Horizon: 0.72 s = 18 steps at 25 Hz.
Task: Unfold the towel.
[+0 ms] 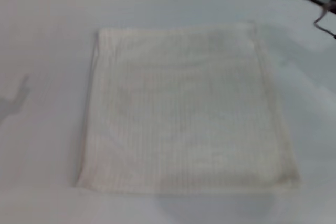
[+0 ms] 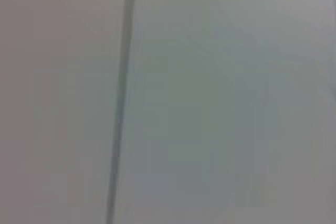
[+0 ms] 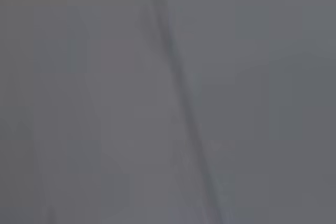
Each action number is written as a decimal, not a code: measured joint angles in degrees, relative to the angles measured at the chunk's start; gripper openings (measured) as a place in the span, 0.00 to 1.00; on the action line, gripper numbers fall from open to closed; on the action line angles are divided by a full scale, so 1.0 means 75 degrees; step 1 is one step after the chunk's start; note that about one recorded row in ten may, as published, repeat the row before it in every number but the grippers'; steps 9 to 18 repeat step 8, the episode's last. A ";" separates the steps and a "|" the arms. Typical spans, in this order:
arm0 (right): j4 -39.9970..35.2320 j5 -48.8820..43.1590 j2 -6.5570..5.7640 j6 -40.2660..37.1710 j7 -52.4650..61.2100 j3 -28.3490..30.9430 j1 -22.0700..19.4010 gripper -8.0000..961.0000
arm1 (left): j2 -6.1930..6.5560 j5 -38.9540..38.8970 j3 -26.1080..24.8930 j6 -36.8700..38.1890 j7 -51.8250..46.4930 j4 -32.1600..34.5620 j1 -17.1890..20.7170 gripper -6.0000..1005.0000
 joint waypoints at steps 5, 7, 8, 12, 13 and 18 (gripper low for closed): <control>0.2288 0.4592 0.0007 -0.1251 -0.4483 0.0011 -0.0090 0.01 | -0.0025 -0.0008 -0.0617 -0.0565 0.0409 -0.0557 0.0028 0.75; 0.2716 0.5358 0.0017 -0.1483 -0.5347 0.0012 -0.0030 0.01 | -0.0031 -0.0010 -0.0798 -0.0769 0.0433 -0.0715 0.0008 0.75; 0.2936 0.5567 0.0019 -0.1506 -0.5710 0.0015 0.0039 0.01 | -0.0036 -0.0011 -0.0833 -0.0825 0.0434 -0.0731 -0.0020 0.75; 0.2936 0.5567 0.0019 -0.1506 -0.5710 0.0015 0.0039 0.01 | -0.0036 -0.0011 -0.0833 -0.0825 0.0434 -0.0731 -0.0020 0.75; 0.2936 0.5567 0.0019 -0.1506 -0.5710 0.0015 0.0039 0.01 | -0.0036 -0.0011 -0.0833 -0.0825 0.0434 -0.0731 -0.0020 0.75; 0.2936 0.5567 0.0019 -0.1506 -0.5710 0.0015 0.0039 0.01 | -0.0036 -0.0011 -0.0833 -0.0825 0.0434 -0.0731 -0.0020 0.75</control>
